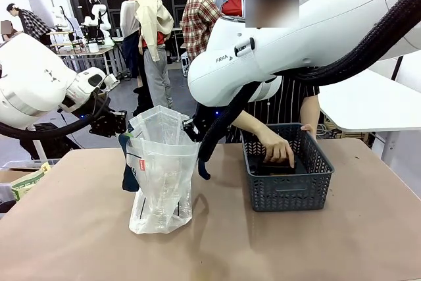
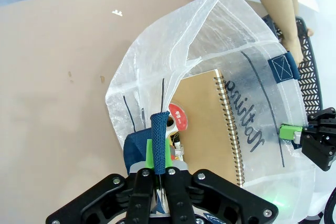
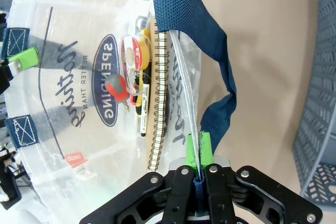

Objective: Transfer purchased items from the store into the shopping bag.
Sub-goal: Move the Reusable shopping bag to the right side of the table.

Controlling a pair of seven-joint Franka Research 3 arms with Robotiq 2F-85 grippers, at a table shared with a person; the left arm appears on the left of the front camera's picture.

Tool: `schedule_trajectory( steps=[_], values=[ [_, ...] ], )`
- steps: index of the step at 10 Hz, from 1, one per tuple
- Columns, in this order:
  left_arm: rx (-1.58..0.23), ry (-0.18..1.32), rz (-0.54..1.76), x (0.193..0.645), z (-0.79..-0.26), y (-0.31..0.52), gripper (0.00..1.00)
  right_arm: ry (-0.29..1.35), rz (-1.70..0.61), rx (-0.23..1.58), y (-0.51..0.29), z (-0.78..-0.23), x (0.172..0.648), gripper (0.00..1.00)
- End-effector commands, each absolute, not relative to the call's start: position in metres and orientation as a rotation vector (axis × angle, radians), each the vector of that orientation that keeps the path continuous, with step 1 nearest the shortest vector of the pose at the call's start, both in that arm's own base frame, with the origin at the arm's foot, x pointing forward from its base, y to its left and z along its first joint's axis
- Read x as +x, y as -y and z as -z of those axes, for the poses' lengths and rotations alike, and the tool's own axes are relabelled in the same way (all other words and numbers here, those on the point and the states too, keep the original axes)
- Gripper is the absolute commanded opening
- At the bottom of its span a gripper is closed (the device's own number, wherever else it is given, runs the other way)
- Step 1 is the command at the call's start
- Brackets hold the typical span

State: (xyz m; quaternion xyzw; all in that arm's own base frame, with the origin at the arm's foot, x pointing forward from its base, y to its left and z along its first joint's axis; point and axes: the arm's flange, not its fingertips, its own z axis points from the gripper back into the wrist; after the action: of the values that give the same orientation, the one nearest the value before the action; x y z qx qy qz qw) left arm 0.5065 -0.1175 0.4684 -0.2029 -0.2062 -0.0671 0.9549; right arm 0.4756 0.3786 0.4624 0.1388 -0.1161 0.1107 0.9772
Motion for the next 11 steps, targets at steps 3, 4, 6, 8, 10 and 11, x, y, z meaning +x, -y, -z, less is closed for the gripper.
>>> schedule_trajectory(
  steps=[3, 4, 6, 8, 10, 11],
  values=[
    [-0.413, 0.422, 0.135, 0.5073, -0.4697, 0.1165, 0.00, 0.237, -0.223, 0.281, -0.3786, -0.4634, 0.4761, 0.00],
    [-0.413, 0.422, 0.135, 0.5073, -0.4697, 0.1165, 0.00, 0.237, -0.223, 0.281, -0.3786, -0.4634, 0.4761, 0.00],
    [-0.413, 0.422, 0.135, 0.5073, -0.4697, 0.1165, 0.00, 0.237, -0.223, 0.281, -0.3786, -0.4634, 0.4761, 0.00],
    [-0.413, 0.422, 0.135, 0.5073, -0.4697, 0.1165, 0.00, 0.237, -0.223, 0.281, -0.3786, -0.4634, 0.4761, 0.00],
    [-0.413, 0.422, 0.135, 0.5073, -0.4697, 0.1165, 0.00, 0.237, -0.223, 0.281, -0.3786, -0.4634, 0.4761, 0.00],
    [-0.413, 0.422, 0.135, 0.5073, -0.4697, 0.1165, 0.00, 0.237, -0.223, 0.281, -0.3786, -0.4634, 0.4761, 0.00]
  ],
)
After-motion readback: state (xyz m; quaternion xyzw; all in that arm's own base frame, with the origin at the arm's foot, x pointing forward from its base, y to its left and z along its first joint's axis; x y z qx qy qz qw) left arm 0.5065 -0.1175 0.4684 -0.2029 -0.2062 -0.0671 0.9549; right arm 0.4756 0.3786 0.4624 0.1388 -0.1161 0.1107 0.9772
